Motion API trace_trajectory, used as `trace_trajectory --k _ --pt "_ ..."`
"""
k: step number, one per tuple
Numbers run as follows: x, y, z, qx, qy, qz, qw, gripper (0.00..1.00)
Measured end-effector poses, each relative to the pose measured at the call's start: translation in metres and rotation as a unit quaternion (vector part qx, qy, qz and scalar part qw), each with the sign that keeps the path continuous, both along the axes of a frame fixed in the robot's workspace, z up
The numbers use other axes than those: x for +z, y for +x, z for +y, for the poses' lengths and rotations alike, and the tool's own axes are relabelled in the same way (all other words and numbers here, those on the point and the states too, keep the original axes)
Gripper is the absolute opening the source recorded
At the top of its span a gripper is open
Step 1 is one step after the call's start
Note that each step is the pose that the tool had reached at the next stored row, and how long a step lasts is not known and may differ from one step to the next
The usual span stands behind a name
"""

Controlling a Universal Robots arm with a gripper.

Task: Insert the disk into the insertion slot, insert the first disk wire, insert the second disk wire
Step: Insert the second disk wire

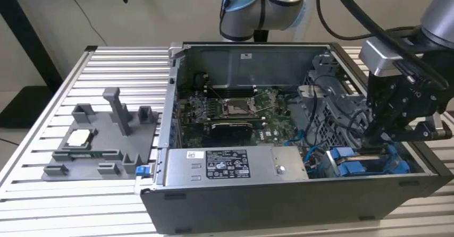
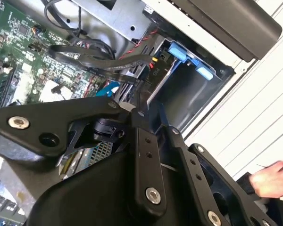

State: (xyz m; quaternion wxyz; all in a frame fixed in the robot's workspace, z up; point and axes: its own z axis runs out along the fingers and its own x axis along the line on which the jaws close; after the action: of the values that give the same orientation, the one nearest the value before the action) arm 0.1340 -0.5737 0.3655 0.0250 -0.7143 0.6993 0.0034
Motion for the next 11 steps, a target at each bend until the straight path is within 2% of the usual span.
trace_trajectory --k 2,6,8,11 --pt "0.001 0.0003 0.0002 0.0 -0.0038 0.0017 1.0 0.24" --pt "0.0028 0.0037 0.0002 0.0 -0.0129 0.0137 0.9998 0.24" --pt "0.0036 0.004 0.0003 0.0 -0.0129 0.0145 0.9998 0.24" --pt "0.0094 0.004 0.0003 0.0 -0.0127 0.0147 0.9998 0.24"
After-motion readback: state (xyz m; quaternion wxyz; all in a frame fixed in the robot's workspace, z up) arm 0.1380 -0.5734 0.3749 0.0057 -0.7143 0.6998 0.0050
